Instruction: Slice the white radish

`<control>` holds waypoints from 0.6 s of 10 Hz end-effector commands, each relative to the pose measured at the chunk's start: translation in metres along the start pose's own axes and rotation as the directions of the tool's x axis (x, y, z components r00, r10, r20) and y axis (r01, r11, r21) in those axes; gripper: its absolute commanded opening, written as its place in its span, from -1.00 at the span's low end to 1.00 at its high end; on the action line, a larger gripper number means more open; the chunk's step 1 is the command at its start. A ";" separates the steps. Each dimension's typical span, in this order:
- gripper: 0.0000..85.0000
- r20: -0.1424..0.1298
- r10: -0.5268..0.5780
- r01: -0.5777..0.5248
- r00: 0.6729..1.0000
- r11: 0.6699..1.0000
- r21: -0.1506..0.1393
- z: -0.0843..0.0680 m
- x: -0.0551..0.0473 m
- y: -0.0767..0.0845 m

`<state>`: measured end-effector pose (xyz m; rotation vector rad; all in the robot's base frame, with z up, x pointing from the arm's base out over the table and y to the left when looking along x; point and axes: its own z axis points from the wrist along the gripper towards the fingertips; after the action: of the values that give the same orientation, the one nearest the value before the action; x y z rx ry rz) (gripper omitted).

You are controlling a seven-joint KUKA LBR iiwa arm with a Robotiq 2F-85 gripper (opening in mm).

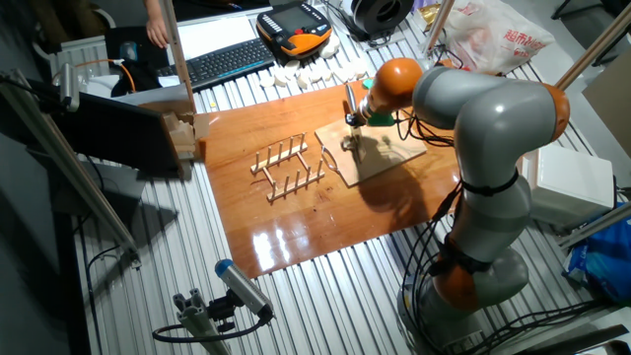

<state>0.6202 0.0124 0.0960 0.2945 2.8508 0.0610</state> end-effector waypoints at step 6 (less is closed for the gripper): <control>-1.00 -0.040 0.001 -0.001 0.999 1.000 -0.010 -0.023 -0.011 0.016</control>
<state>0.6276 0.0269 0.1224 0.3016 2.8875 0.0785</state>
